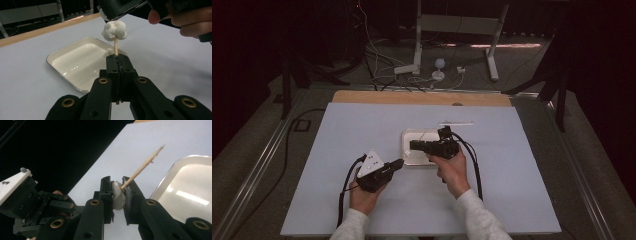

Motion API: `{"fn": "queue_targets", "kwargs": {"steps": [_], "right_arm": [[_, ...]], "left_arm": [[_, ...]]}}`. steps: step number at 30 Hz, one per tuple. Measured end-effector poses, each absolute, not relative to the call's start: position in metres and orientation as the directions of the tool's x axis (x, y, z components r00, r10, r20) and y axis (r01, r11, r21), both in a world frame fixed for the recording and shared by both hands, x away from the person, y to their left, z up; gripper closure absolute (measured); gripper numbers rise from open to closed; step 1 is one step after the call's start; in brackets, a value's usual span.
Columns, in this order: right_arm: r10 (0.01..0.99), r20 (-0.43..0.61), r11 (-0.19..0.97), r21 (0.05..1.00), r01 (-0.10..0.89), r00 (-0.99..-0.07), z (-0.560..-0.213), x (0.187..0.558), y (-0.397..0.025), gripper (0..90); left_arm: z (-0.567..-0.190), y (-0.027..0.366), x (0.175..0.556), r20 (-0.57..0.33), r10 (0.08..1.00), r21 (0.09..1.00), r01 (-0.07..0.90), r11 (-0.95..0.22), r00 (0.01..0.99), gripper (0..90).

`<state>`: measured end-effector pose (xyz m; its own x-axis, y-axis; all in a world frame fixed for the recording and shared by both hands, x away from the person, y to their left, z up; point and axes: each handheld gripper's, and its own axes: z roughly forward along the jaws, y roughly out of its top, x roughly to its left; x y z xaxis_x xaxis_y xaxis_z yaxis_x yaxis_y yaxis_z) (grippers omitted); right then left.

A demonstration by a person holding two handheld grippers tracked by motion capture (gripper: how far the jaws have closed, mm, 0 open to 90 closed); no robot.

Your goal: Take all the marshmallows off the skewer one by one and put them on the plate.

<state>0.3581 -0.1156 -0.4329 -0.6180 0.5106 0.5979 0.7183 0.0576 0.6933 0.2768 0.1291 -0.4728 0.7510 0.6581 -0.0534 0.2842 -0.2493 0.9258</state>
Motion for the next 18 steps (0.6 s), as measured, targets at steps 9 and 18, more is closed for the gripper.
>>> {"fn": "queue_targets", "kwargs": {"steps": [9, 18], "right_arm": [[0.523, 0.572, 0.046, 0.721, 0.691, -0.632, -0.4259, 0.3583, -0.1133, 80.4], [0.536, 0.566, 0.020, 0.733, 0.680, -0.627, -0.4237, 0.3571, -0.1156, 80.6]], "left_arm": [[-0.4704, 0.1320, 0.2770, -0.045, 0.662, 0.929, 0.275, -0.247, 0.748, 90.0], [-0.4692, 0.1318, 0.2765, -0.040, 0.661, 0.928, 0.273, -0.253, 0.749, 90.0]]}}
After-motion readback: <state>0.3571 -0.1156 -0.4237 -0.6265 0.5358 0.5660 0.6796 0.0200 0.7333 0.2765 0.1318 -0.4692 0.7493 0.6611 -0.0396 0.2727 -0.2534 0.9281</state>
